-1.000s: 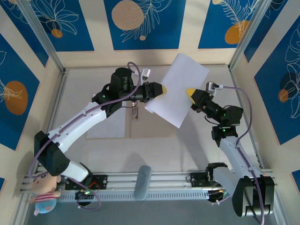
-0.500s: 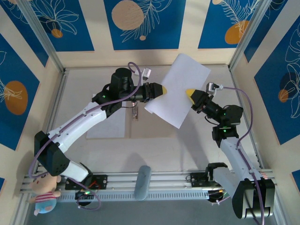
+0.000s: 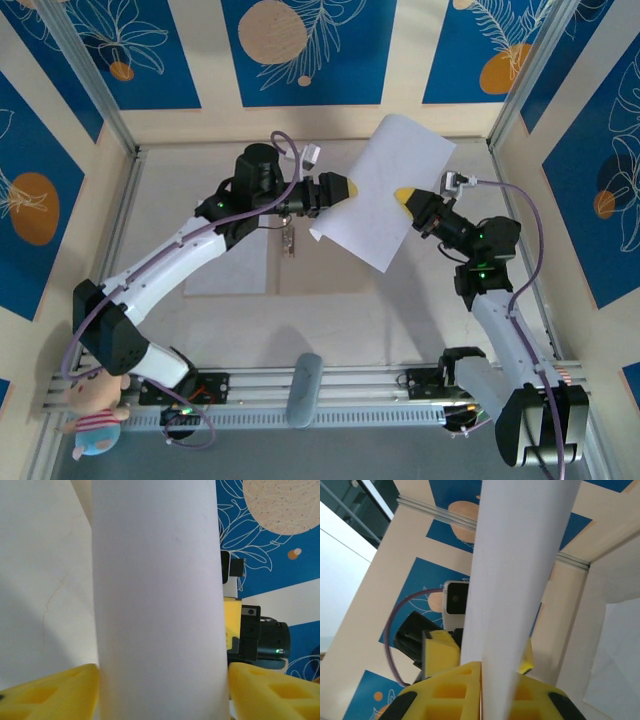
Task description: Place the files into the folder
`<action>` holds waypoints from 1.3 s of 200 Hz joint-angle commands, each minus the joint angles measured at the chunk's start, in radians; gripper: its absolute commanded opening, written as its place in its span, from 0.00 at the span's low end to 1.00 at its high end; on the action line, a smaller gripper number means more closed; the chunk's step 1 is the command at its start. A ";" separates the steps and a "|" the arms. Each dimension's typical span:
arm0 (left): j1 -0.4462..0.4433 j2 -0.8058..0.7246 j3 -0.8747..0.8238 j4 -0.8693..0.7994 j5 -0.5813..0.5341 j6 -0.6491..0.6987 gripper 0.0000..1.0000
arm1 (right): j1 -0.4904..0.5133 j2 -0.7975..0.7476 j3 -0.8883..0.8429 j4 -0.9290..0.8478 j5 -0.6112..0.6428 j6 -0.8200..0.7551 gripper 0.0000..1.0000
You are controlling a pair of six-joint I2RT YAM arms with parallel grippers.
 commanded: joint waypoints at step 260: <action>0.415 -0.166 -0.282 -0.334 -0.127 0.218 0.86 | 0.326 0.674 0.776 -1.116 0.062 -0.738 0.10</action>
